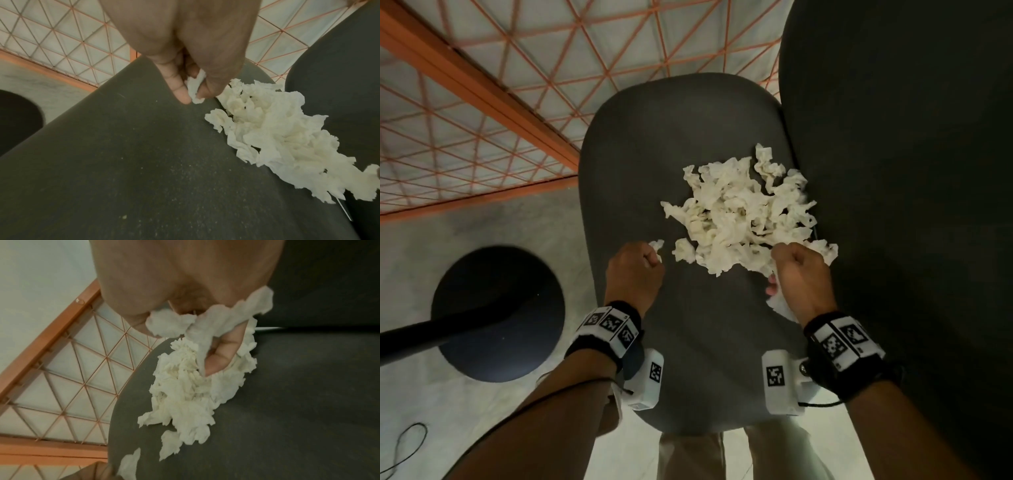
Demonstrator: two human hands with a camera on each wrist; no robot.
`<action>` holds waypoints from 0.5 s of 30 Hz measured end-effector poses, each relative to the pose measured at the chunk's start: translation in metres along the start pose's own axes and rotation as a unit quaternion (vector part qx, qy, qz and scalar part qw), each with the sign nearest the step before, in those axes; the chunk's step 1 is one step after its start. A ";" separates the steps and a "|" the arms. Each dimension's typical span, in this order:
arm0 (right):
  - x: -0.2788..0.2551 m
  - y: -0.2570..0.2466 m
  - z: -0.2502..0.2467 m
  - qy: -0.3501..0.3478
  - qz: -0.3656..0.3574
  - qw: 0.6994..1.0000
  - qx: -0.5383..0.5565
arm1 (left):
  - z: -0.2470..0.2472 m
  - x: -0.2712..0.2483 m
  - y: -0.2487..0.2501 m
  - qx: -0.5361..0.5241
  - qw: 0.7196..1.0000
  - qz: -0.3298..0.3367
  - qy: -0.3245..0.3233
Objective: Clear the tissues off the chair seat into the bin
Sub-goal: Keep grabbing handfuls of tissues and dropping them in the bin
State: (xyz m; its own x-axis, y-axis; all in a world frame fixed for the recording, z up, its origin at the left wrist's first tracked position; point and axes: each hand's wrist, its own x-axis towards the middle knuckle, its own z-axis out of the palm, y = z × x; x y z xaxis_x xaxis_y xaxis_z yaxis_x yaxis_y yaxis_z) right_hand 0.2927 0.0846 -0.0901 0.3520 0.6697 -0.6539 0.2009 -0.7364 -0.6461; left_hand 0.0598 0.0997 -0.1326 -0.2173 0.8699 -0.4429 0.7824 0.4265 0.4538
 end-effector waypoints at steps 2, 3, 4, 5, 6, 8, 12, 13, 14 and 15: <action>-0.006 0.000 0.009 -0.012 0.030 0.999 0.017 | -0.002 0.002 -0.002 -0.006 1.000 0.019 -0.009; -0.008 -0.001 0.014 -0.016 0.035 0.999 0.020 | -0.003 0.003 -0.002 -0.011 0.999 0.031 -0.014; -0.009 -0.001 0.018 -0.022 0.032 0.999 0.010 | -0.003 0.003 -0.001 -0.018 0.999 0.042 -0.020; -0.010 -0.002 0.022 -0.030 0.028 0.999 -0.007 | -0.003 0.003 0.000 -0.031 0.998 0.051 -0.026; -0.010 -0.004 0.026 -0.038 0.022 0.999 -0.019 | -0.003 0.003 0.003 -0.043 0.997 0.055 -0.032; -0.008 -0.004 0.034 -0.044 0.012 0.998 -0.041 | -0.002 0.003 0.009 -0.050 0.996 0.055 -0.048; -0.003 -0.011 0.047 -0.031 0.016 0.996 -0.087 | 0.008 0.005 0.016 -0.023 0.997 0.044 -0.059; -0.003 -0.015 0.049 -0.032 0.025 0.995 -0.095 | 0.012 0.005 0.017 -0.014 0.997 0.040 -0.058; -0.001 -0.018 0.050 -0.034 0.040 0.993 -0.103 | 0.016 0.005 0.018 -0.008 0.998 0.030 -0.058; 0.002 -0.019 0.051 -0.035 0.056 0.992 -0.111 | 0.019 0.005 0.018 -0.006 0.998 0.017 -0.061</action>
State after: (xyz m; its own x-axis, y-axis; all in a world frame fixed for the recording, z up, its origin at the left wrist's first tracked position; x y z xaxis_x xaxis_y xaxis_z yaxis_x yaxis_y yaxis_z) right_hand 0.2428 0.1048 -0.0987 0.3214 0.5822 -0.7468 0.3633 -0.8041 -0.4705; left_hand 0.0838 0.1077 -0.1412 -0.1177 0.8471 -0.5183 0.7812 0.4012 0.4782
